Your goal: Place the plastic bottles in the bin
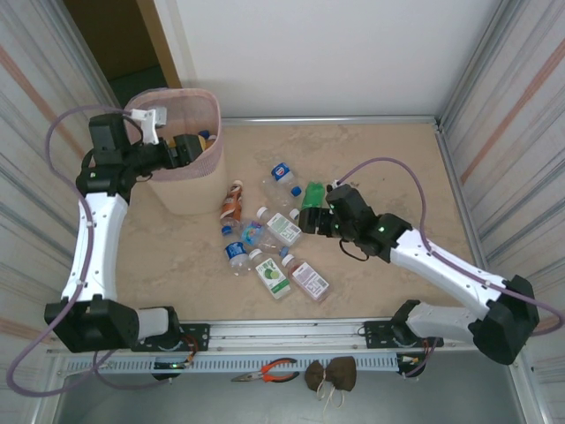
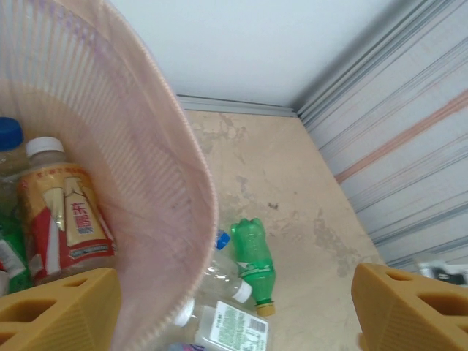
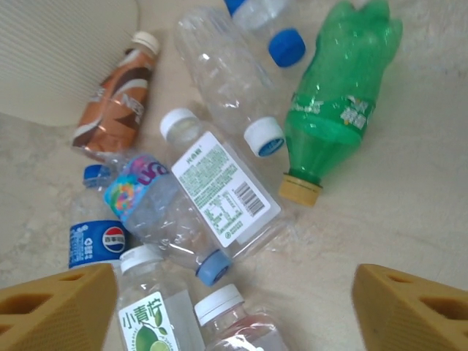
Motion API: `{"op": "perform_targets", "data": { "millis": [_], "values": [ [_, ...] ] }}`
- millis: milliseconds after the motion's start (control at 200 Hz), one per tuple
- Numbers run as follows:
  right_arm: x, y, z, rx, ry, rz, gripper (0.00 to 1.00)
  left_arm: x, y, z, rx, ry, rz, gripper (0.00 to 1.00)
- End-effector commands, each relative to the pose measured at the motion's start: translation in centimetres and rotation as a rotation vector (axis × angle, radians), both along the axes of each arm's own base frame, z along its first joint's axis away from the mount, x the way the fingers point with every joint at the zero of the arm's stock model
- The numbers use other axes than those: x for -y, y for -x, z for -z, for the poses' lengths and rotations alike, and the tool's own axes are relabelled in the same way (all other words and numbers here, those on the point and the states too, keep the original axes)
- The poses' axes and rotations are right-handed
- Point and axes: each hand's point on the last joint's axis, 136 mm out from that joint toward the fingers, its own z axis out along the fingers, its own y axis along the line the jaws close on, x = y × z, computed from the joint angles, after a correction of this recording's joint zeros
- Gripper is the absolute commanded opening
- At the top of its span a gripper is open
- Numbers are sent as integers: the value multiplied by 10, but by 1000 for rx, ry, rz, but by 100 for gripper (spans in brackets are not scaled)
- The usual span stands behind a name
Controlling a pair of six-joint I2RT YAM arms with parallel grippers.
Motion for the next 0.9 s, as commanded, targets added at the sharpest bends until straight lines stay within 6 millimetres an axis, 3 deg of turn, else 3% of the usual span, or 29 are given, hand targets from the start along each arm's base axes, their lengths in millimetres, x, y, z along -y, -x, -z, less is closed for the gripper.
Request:
{"op": "perform_targets", "data": {
  "millis": [0, 341, 691, 897],
  "values": [
    [1, -3, 22, -83, -22, 57, 70, 3, 14, -12, 36, 47, 11, 82],
    [9, -29, 77, -221, -43, 137, 59, 7, 33, 2, 9, 85, 8, 81],
    [-14, -41, 109, -310, -109, 89, 55, 9, 43, 4, 7, 103, 11, 81],
    [-17, -48, 129, -341, -108, 114, 51, 11, 45, 1, 7, 104, 19, 81]
  ]
}}
